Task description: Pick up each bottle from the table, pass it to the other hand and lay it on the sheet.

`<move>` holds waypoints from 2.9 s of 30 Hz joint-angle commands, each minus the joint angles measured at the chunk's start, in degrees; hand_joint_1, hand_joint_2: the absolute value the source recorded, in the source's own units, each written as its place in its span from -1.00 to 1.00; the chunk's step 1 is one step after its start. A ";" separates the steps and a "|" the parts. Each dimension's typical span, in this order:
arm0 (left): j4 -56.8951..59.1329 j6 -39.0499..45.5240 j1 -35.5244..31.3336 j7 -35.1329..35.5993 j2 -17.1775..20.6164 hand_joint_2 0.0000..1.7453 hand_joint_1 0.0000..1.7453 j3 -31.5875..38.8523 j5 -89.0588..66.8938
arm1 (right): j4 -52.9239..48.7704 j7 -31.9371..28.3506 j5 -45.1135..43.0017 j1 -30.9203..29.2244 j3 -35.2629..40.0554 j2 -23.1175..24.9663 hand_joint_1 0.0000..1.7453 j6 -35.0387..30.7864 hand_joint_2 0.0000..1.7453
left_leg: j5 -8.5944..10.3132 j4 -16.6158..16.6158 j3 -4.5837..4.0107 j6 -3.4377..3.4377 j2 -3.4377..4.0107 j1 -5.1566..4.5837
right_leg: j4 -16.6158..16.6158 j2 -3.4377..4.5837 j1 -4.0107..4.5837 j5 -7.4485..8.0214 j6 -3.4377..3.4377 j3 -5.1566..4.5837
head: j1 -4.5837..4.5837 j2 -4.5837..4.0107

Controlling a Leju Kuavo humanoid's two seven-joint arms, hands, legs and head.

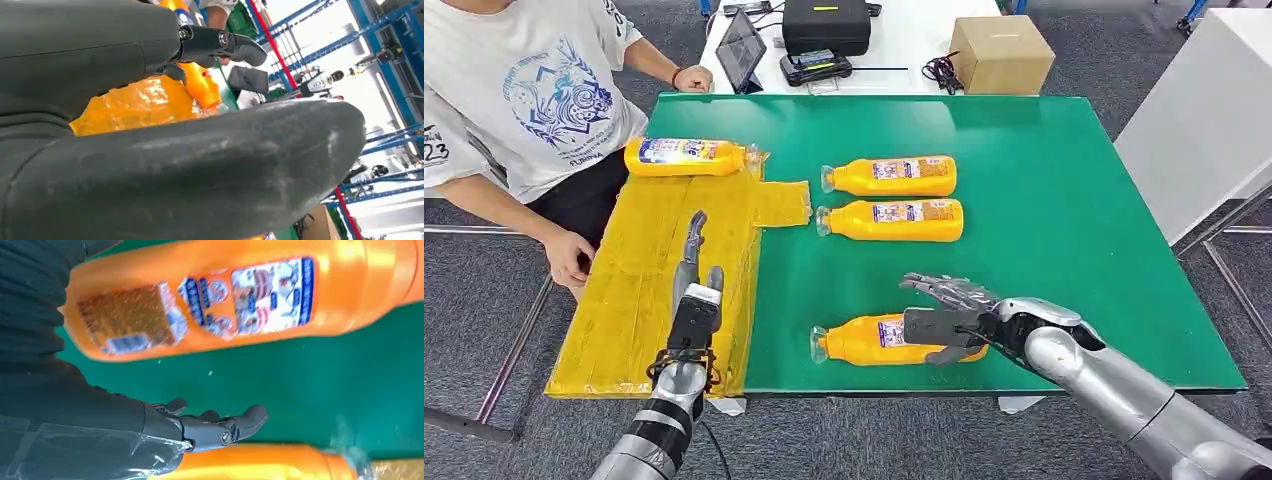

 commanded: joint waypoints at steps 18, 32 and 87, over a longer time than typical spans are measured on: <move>4.03 -0.32 -5.80 0.66 -0.23 -1.00 -1.00 -3.62 2.06 | 1.40 7.01 5.13 -7.80 11.27 -1.71 -1.00 0.22 1.00 | -0.05 0.05 0.11 -0.10 0.07 0.06 | 0.01 0.03 0.07 -0.03 -0.13 0.10 | 0.04 0.00; 4.32 -1.12 -6.10 1.06 -1.04 -1.00 -1.00 -3.59 1.56 | 5.38 6.87 14.38 -0.66 7.46 0.00 -1.00 -2.66 1.00 | -0.05 0.02 0.22 -0.12 0.01 0.11 | -0.08 -0.03 0.12 -0.02 -0.16 0.24 | 0.00 0.00; -11.28 -8.90 5.94 5.43 -0.51 -1.00 -1.00 1.51 3.78 | -9.23 -8.95 31.33 33.20 -42.56 35.65 1.00 -43.43 1.00 | -0.18 0.04 0.13 -0.21 0.29 0.21 | 0.11 0.24 0.21 -0.09 -0.22 0.03 | 0.02 0.00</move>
